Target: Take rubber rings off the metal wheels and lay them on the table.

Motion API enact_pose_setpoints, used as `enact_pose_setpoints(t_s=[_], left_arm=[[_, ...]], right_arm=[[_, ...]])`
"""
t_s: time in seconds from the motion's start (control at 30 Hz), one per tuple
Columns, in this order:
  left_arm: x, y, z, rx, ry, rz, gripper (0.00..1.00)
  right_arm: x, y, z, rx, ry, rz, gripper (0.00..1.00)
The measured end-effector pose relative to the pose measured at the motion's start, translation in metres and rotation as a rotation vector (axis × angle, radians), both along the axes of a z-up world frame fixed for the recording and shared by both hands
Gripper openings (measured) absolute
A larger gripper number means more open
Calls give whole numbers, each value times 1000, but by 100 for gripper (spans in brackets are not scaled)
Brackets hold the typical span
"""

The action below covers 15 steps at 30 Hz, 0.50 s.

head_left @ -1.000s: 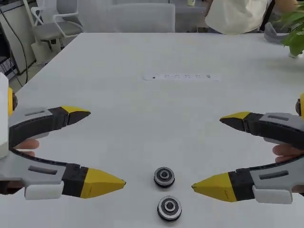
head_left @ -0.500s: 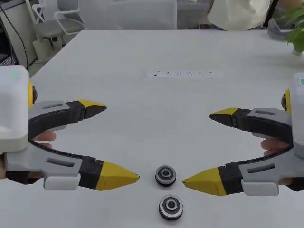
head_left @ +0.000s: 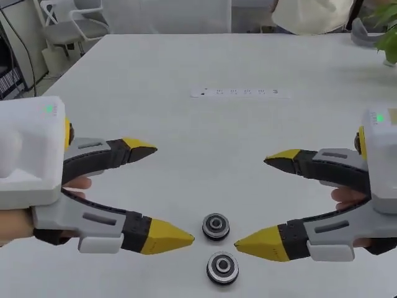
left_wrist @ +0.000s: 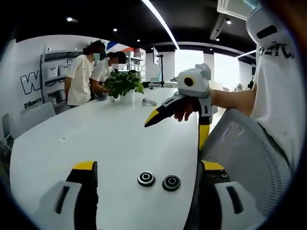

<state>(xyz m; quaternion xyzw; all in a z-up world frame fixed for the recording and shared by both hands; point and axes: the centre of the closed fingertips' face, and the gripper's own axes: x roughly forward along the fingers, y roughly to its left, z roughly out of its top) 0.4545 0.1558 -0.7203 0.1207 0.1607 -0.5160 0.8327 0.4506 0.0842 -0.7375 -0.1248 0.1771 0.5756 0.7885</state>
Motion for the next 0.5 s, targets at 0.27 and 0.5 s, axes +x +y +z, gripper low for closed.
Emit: enact_pose_setpoints(t_s=[0.27, 0.5], left_arm=[[-3, -5, -11, 2, 13, -16, 80], [-6, -11, -17, 1, 11, -29, 76]], right_arm=[[-2, -1, -10, -3, 15, 11, 80], [-4, -1, -18, -7, 28, 21, 77]])
